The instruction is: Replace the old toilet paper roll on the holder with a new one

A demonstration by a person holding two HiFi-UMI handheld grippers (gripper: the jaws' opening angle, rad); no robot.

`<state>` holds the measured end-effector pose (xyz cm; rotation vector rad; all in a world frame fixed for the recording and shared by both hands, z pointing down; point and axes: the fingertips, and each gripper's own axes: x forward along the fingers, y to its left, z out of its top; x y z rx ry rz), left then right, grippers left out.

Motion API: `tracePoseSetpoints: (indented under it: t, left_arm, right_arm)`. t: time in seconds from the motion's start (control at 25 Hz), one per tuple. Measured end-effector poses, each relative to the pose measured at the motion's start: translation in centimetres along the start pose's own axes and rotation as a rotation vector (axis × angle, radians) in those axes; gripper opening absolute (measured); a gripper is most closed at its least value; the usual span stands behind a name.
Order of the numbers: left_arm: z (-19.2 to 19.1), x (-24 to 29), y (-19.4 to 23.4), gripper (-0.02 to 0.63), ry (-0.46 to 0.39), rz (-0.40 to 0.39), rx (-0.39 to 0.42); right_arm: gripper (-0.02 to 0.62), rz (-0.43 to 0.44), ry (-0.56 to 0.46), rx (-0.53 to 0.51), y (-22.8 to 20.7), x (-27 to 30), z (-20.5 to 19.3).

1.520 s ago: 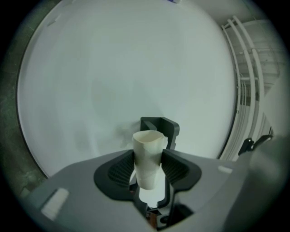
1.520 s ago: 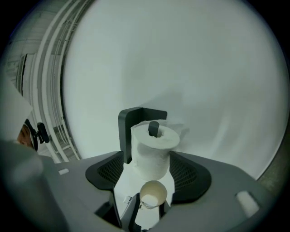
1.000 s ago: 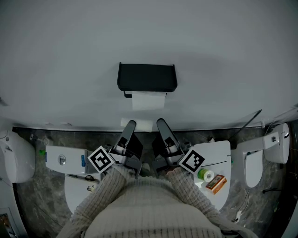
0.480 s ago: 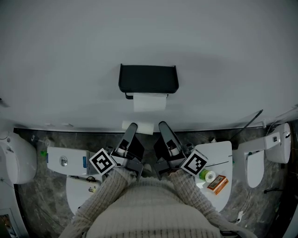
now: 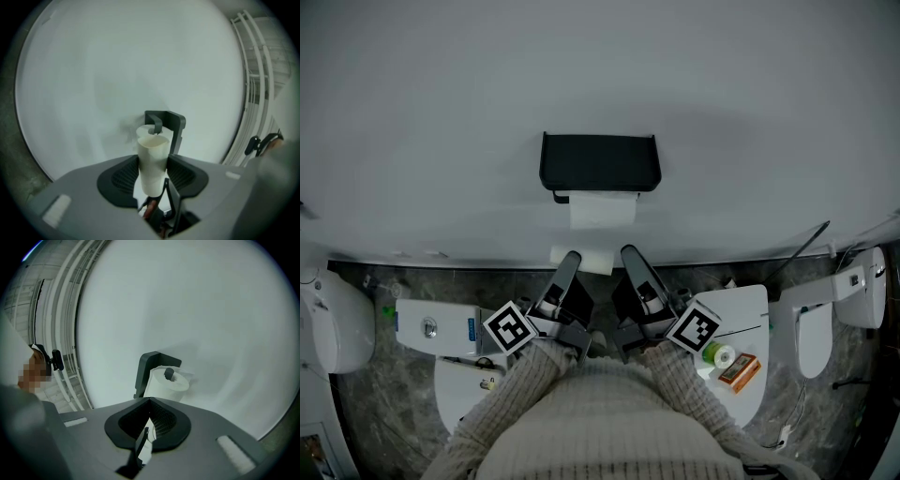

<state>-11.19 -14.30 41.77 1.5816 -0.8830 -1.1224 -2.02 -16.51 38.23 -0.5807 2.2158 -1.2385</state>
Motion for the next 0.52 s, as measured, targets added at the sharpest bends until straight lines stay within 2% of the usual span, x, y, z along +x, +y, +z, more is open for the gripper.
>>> tracePoseSetpoints:
  t: [0.32, 0.52]
  left_arm:
    - [0.01, -0.24, 0.19, 0.178, -0.003, 0.002, -0.009]
    - [0.02, -0.18, 0.28, 0.178, 0.0, 0.001, -0.011]
  right_arm:
    - [0.0, -0.012, -0.013, 0.016, -0.44, -0.39, 0.02]
    - [0.0, -0.02, -0.017, -0.024, -0.33, -0.3, 0.17]
